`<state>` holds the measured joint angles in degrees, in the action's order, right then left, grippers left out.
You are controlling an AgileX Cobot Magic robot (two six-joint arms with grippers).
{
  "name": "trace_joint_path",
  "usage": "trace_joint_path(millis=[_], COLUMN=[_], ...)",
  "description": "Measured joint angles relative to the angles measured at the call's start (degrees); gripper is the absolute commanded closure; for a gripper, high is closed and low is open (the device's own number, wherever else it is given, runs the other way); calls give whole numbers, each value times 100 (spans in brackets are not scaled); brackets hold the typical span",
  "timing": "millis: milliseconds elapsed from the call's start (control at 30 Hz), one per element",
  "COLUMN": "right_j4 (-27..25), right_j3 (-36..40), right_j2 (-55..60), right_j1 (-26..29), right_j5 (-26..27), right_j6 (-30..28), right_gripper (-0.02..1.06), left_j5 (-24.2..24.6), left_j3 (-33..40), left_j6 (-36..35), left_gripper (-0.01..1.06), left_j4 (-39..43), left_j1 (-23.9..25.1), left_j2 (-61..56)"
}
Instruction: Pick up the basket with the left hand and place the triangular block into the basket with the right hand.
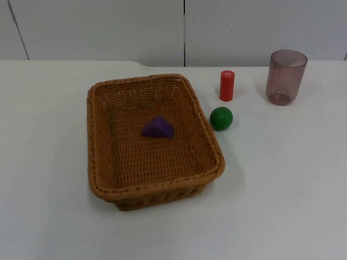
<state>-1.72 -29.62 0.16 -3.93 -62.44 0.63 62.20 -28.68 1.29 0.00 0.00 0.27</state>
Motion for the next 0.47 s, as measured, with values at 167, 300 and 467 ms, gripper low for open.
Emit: trace_joint_path(millis=[167,300,467], right_j4=[0,0,21], right_j3=[0,0,0], right_j2=[0,0,0], right_j1=[0,0,0], right_j5=[0,0,0], right_j6=[88,104,104], right_gripper=[0,0,0], left_j5=[0,0,0], left_j3=[0,0,0], left_j6=[0,0,-25], left_gripper=[3,3,3], left_j4=[0,0,0], left_j1=[0,0,0], left_j2=[0,0,0])
